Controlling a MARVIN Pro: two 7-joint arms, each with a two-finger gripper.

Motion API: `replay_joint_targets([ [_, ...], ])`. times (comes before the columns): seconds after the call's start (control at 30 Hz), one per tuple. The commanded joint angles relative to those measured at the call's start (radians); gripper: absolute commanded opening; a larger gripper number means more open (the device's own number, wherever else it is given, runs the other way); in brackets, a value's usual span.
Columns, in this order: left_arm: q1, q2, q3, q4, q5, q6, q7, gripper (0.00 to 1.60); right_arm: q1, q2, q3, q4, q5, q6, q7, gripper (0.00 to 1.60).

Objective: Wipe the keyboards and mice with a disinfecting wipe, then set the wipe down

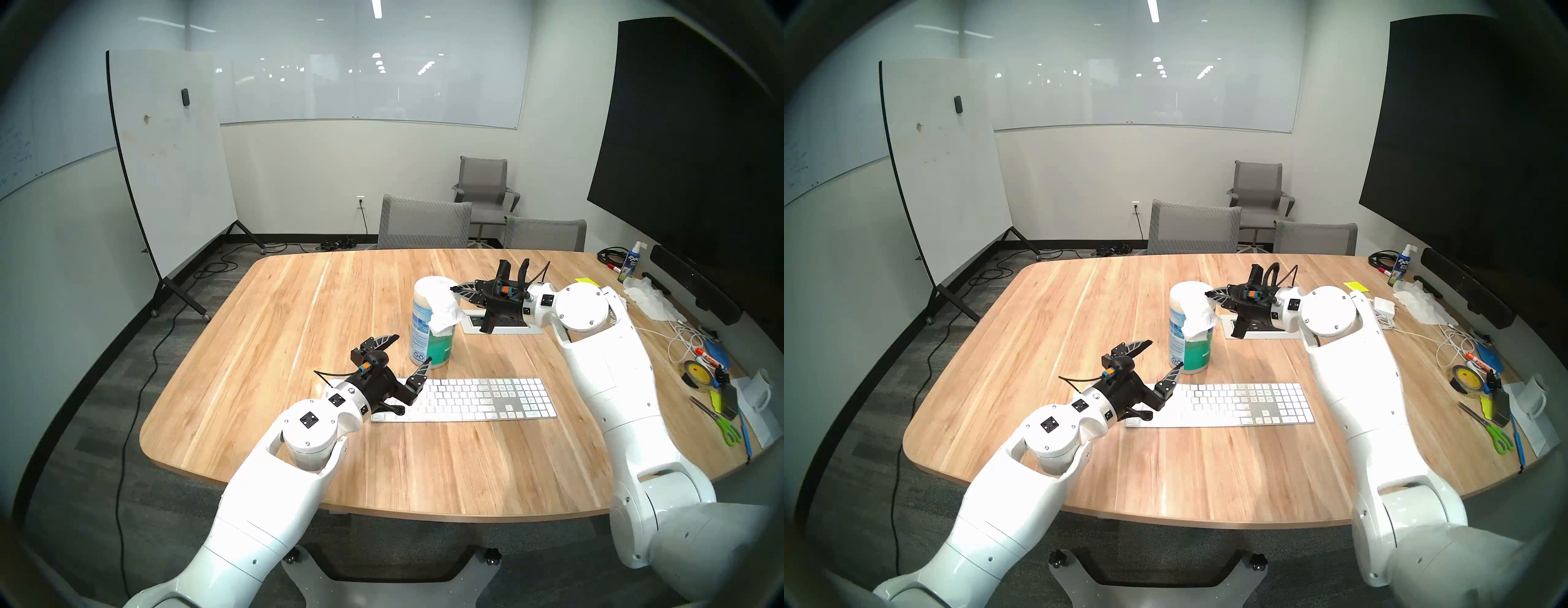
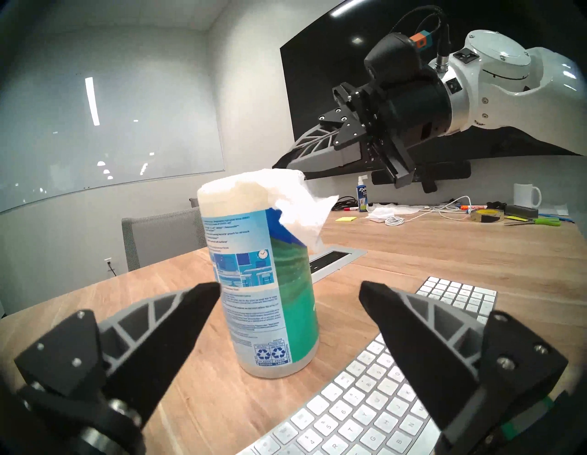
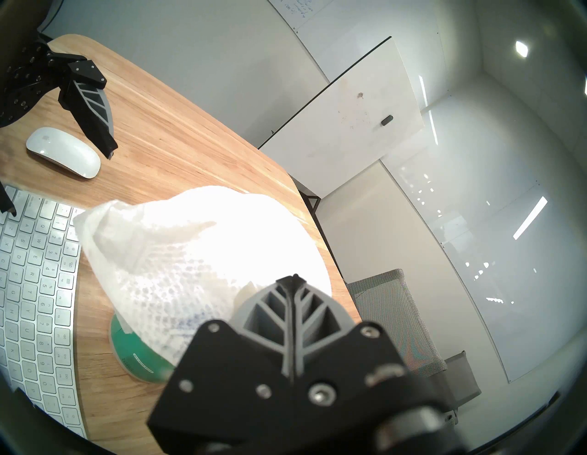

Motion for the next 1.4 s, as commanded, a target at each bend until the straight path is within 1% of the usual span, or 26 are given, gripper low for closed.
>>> replay_joint_targets([
  [0.0, -0.036, -0.026, 0.013, 0.007, 0.015, -0.025, 0.013, 1.48, 0.004, -0.002, 0.002, -0.009, 0.002, 0.002, -0.001, 0.00],
  [0.17, -0.054, -0.033, 0.020, 0.050, 0.019, -0.044, 0.012, 1.52, 0.003, -0.002, 0.002, -0.009, 0.002, 0.002, -0.001, 0.00],
  [0.33, -0.084, -0.038, 0.019, 0.089, 0.016, -0.054, 0.010, 1.44, 0.004, -0.002, 0.002, -0.009, 0.002, 0.002, -0.001, 0.00],
  [0.37, -0.092, -0.041, 0.019, 0.092, 0.017, -0.051, 0.010, 1.44, 0.004, -0.002, 0.002, -0.009, 0.002, 0.002, -0.001, 0.00],
  [0.4, -0.098, -0.043, 0.020, 0.093, 0.017, -0.047, 0.011, 1.38, 0.004, -0.002, 0.001, -0.008, 0.002, 0.001, -0.001, 0.00],
  [0.5, -0.124, -0.057, 0.028, 0.091, 0.021, -0.033, 0.016, 1.35, 0.004, -0.002, 0.001, -0.008, 0.002, 0.001, -0.001, 0.00],
  [0.53, -0.132, -0.061, 0.030, 0.093, 0.022, -0.030, 0.017, 1.36, 0.004, -0.002, 0.001, -0.008, 0.002, 0.001, -0.001, 0.00],
  [0.67, -0.158, -0.071, 0.041, 0.096, 0.025, -0.017, 0.019, 1.32, 0.004, -0.002, 0.001, -0.008, 0.002, 0.001, -0.001, 0.00],
  [0.9, -0.184, -0.088, 0.072, 0.123, 0.037, 0.001, 0.028, 1.31, 0.004, -0.002, 0.001, -0.008, 0.002, 0.002, -0.001, 0.00],
  [1.07, -0.189, -0.095, 0.080, 0.144, 0.037, -0.006, 0.035, 1.33, 0.004, -0.002, 0.002, -0.009, 0.002, 0.002, -0.001, 0.00],
  [1.3, -0.196, -0.098, 0.083, 0.167, 0.036, -0.019, 0.040, 1.40, 0.004, -0.002, 0.002, -0.009, 0.002, 0.002, -0.001, 0.00],
  [1.33, -0.198, -0.098, 0.083, 0.171, 0.035, -0.022, 0.041, 1.49, 0.004, -0.002, 0.002, -0.009, 0.002, 0.002, -0.001, 0.00],
  [1.37, -0.199, -0.099, 0.082, 0.177, 0.036, -0.026, 0.045, 1.51, 0.004, -0.002, 0.002, -0.009, 0.002, 0.002, -0.001, 0.00],
])
